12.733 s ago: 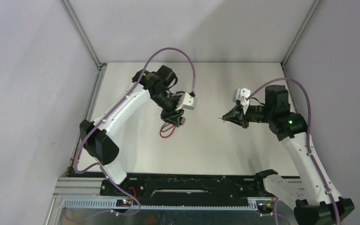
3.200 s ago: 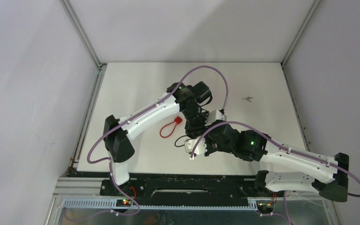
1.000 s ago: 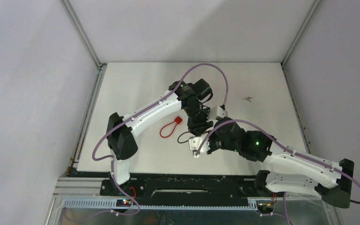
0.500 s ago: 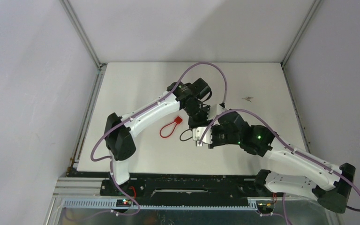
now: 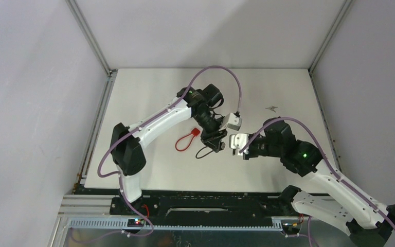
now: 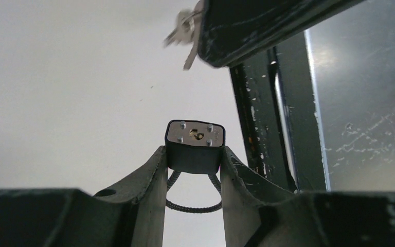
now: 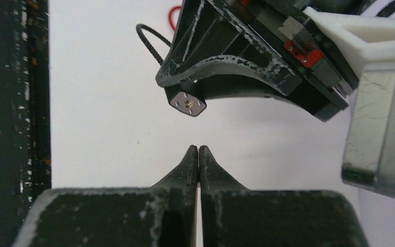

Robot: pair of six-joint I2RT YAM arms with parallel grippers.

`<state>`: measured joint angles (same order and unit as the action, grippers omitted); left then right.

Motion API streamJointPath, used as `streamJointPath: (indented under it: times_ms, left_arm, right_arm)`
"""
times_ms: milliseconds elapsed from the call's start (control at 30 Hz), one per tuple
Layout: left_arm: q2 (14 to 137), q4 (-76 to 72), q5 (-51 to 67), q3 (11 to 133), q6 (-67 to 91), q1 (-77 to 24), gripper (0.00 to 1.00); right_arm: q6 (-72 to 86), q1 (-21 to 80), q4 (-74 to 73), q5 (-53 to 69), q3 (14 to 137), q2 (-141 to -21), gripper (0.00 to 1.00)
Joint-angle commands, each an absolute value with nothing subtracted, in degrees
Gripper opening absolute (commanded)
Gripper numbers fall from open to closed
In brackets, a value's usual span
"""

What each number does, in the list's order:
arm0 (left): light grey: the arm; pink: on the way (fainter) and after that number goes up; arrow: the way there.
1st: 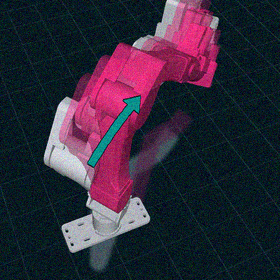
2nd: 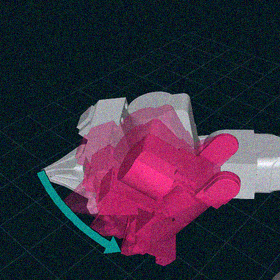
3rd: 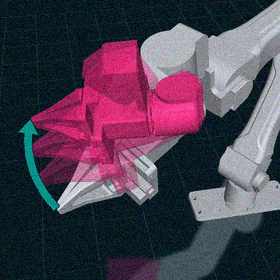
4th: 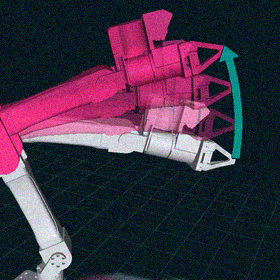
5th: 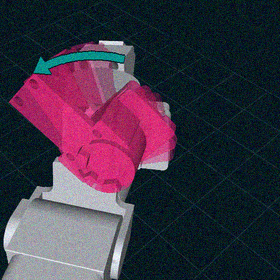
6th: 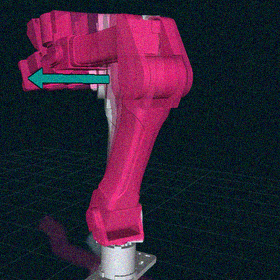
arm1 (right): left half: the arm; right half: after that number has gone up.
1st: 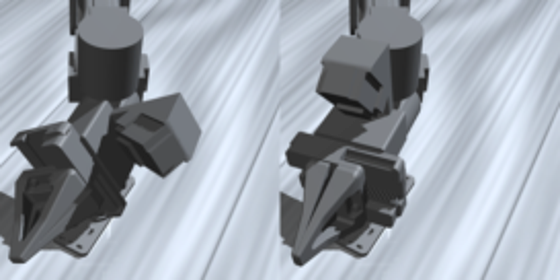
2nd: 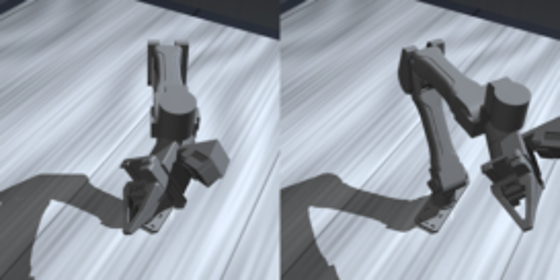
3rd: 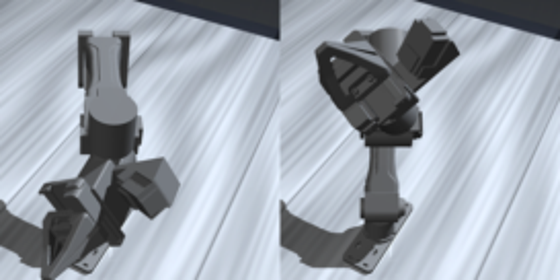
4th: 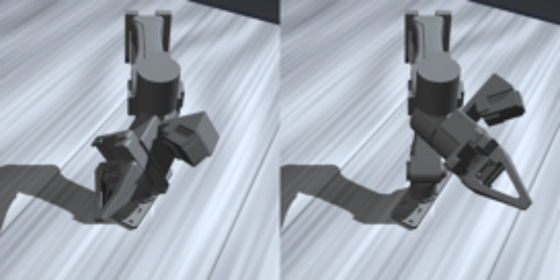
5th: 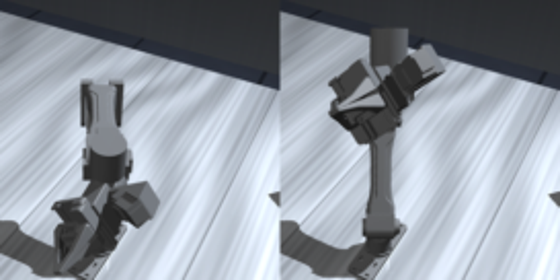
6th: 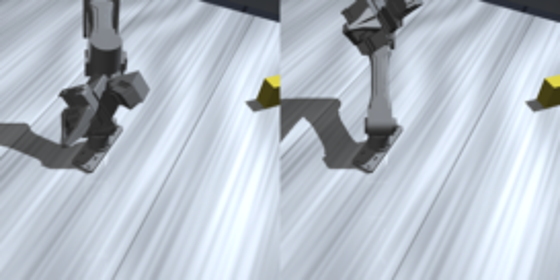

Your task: Unlock with the key

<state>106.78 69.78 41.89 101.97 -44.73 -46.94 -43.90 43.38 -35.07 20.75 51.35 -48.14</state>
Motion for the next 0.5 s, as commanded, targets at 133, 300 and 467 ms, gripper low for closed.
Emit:
streamJointPath:
  times_ms: [133, 300, 467]
  left_arm:
    - [102.09, 77.49, 52.69, 102.35, -59.77, -47.51, 0.0]
    - [99.25, 77.12, 52.78, 100.77, -65.25, -49.28, 0.0]
    - [97.79, 74.73, 48.49, 100.06, -66.96, -52.39, 0.0]
  right_arm:
    - [-44.18, 42.49, -41.08, 33.2, 57.0, -47.19, 0.0]
    - [-44.47, 43.24, -44.07, 37.88, 59.69, -45.7, 0.0]
    - [-44.47, 49.51, -42.96, 32.18, 60.09, -44.65, 0.0]
